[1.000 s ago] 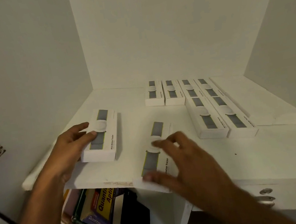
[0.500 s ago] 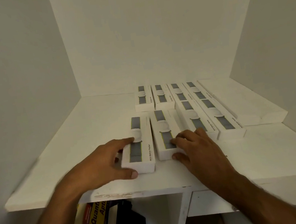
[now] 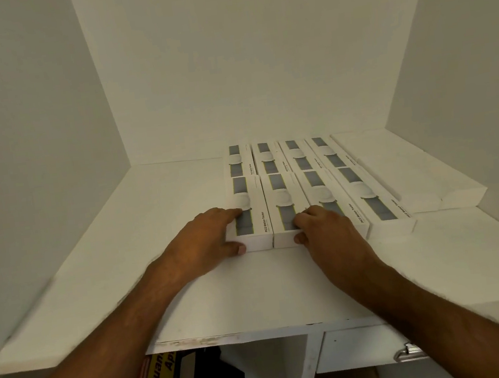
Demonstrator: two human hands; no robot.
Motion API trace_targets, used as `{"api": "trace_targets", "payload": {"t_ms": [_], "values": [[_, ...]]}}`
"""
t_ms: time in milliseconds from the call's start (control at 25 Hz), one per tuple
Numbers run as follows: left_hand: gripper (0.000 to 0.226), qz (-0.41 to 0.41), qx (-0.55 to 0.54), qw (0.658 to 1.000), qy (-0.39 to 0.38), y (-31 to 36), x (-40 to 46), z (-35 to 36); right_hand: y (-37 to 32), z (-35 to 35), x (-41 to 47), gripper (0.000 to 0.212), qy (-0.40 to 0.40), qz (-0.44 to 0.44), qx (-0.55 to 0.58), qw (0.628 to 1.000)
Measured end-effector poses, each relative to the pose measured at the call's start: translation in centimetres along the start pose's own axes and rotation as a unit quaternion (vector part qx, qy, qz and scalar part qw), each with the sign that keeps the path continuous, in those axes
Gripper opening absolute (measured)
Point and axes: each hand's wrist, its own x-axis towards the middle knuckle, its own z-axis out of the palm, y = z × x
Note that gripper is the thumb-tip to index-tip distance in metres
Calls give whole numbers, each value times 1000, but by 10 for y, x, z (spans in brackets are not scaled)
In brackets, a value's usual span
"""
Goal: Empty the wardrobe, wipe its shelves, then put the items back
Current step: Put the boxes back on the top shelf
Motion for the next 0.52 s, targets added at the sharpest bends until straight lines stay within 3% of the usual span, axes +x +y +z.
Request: {"api": "trace_targets", "payload": {"t_ms": [200, 280, 400, 480, 520], "values": [[74, -5, 29, 999, 14, 2, -1, 10, 0, 7, -4, 26, 11, -8, 6, 1000], [87, -23, 18, 1000, 7, 3, -1, 9, 1, 6, -3, 26, 8, -5, 4, 1000], [118, -42, -109, 993, -10, 10, -18, 1, -3, -9, -12, 40, 13, 17, 36, 999], [111, -5, -166, 980, 113, 21, -47, -7, -13, -31, -28, 29, 133, -7, 73, 988], [86, 31, -183, 956, 227, 28, -63, -9, -21, -44, -39, 17, 218, -44, 96, 970]]}}
